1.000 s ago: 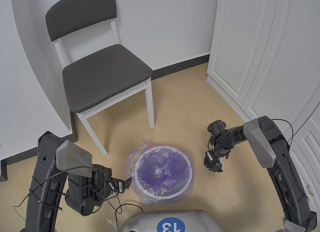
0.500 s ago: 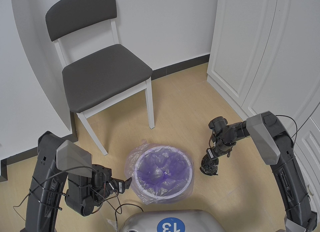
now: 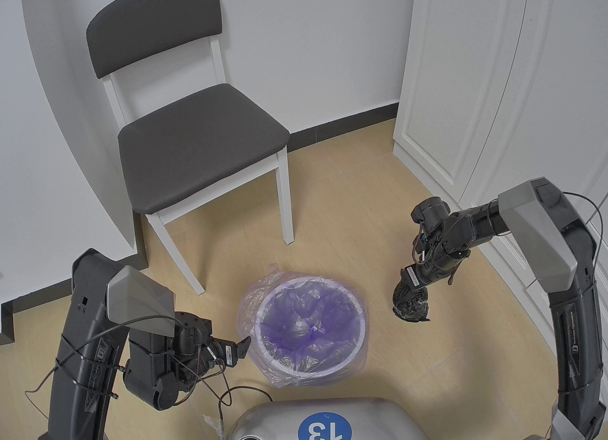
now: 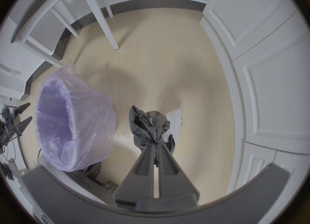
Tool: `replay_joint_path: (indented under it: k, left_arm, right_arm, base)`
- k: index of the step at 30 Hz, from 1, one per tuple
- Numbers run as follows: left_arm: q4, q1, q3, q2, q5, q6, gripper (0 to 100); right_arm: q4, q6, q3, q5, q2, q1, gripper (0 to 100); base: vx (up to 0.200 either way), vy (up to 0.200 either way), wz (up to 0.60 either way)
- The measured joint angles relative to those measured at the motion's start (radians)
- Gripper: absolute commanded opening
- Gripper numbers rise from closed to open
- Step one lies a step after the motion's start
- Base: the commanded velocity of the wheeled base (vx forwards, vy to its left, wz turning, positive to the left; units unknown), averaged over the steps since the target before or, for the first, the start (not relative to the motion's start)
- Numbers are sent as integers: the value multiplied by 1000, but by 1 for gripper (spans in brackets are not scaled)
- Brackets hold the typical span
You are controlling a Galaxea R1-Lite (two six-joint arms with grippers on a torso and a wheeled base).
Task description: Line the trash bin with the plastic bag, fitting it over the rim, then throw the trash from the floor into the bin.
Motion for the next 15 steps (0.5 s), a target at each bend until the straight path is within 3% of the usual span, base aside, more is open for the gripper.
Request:
replay_joint_path:
  k: [15]
  left_arm:
    - [0,-1,-2,-1,0,-38,100]
  right_arm:
    - [-1,-31,180,56,-327,9,0]
  base:
    - [0,0,0]
